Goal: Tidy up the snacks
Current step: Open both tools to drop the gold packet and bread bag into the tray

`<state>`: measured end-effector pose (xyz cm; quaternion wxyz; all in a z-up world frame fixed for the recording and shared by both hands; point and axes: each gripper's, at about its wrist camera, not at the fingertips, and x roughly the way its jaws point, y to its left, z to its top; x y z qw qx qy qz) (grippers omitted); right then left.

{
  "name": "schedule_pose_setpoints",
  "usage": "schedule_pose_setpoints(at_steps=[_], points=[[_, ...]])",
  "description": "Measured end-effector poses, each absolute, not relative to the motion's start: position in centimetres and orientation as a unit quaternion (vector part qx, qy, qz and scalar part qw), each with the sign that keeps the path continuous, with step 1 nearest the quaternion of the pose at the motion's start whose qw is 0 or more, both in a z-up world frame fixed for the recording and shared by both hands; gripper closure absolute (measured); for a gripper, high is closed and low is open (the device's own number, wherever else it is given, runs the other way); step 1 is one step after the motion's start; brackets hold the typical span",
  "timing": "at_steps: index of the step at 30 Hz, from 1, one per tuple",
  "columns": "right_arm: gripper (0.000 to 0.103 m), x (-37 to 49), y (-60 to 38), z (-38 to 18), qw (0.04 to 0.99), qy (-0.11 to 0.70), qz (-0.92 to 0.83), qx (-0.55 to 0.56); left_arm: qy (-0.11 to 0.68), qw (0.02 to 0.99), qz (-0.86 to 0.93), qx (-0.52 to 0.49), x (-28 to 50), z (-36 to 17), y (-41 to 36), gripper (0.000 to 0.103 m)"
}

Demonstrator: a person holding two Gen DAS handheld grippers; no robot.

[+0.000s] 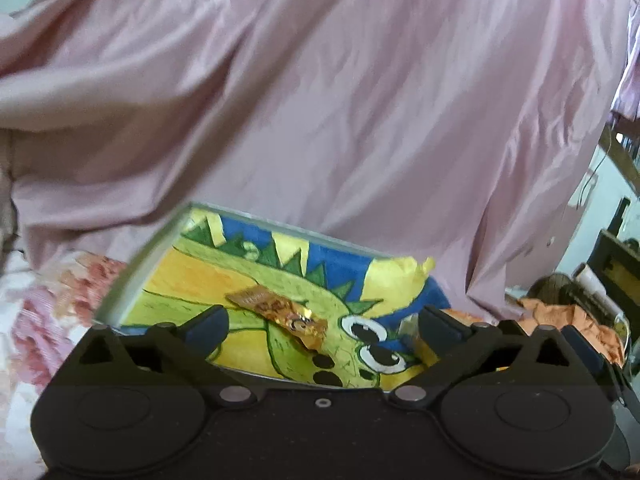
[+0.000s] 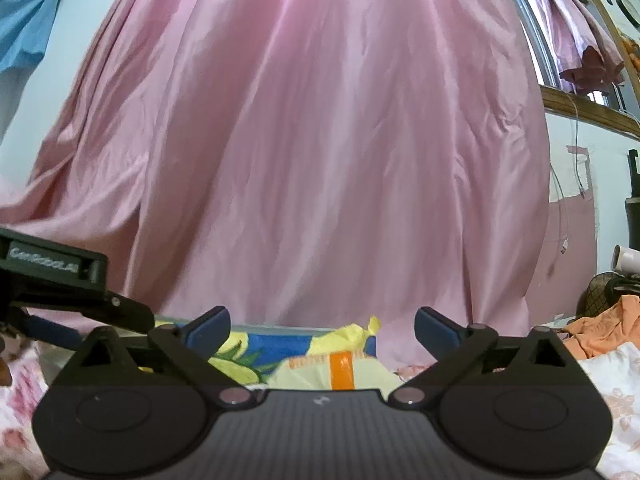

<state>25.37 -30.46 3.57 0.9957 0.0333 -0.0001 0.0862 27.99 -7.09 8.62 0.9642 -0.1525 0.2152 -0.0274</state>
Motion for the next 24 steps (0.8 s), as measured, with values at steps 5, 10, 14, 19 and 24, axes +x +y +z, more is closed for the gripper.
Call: schedule_pose_setpoints(at_steps=[5, 10, 14, 19, 24], points=[[0.0, 23.1, -30.2, 5.5, 0.996, -0.01, 0.085, 0.039, 0.194, 0.969, -0.021, -0.152, 24.9, 10.3, -6.2, 0.001], [0.0, 20.2, -29.9, 7.1, 0.996, -0.019, 0.079, 0.047, 0.18, 0.971, -0.014, -0.154, 21.6, 11.4, -4.8, 0.001], [0.0, 17.8, -29.4, 7.7, 0.996, -0.023, 0.074, 0.036, 0.174, 0.973, -0.016, -0.149, 19.1, 11.6, -3.6, 0.001], [0.0, 15.1, -28.0, 7.9, 0.996, -0.019, 0.081, 0.024, 0.171, 0.976, -0.01, -0.135, 15.9, 11.2, -2.1, 0.001], [0.0, 12.7, -26.5, 7.8, 0.996, -0.012, 0.088, 0.017, 0.176, 0.976, -0.003, -0.13, 13.1, 10.3, -0.4, 0.001]])
